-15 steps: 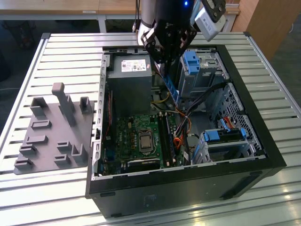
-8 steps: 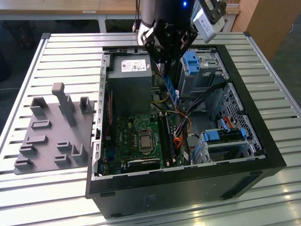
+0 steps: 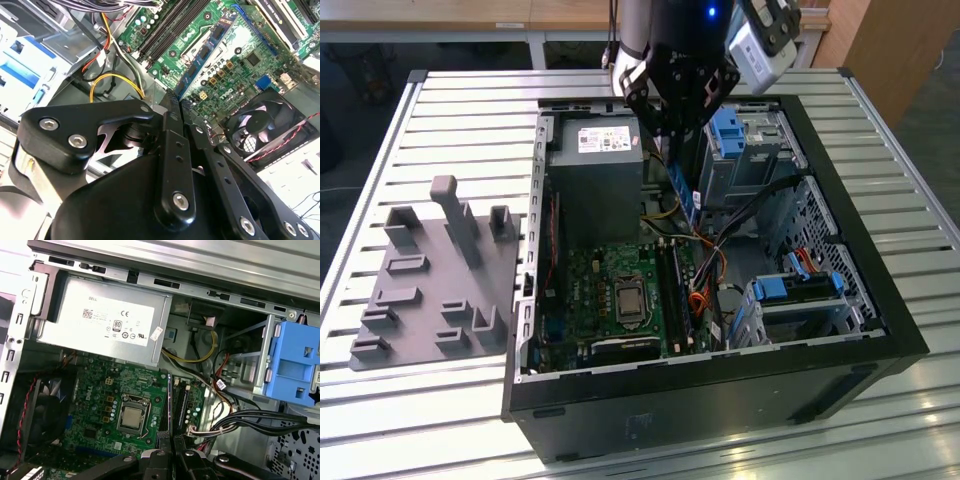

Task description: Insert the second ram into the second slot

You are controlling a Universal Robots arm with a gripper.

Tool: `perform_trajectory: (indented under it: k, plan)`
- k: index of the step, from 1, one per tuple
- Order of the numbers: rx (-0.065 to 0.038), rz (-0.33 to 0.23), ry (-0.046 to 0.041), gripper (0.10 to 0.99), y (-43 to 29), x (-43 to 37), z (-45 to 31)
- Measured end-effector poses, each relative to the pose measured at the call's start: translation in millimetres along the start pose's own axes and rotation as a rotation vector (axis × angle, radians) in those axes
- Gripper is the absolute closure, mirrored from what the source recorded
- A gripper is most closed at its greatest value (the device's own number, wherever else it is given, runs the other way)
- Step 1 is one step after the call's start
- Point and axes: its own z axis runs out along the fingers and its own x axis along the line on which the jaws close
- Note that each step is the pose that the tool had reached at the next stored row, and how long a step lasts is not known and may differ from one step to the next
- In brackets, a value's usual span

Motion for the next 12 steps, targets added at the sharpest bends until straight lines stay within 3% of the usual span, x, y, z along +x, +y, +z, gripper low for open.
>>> perform_trajectory:
  k: [5,12]
  plan:
    - [0.001,0.018,-0.0004,0.949,-0.2,0.0,1.0]
    - [0.003,0.119,-0.0035,0.949,-0.3,0.1,3.0]
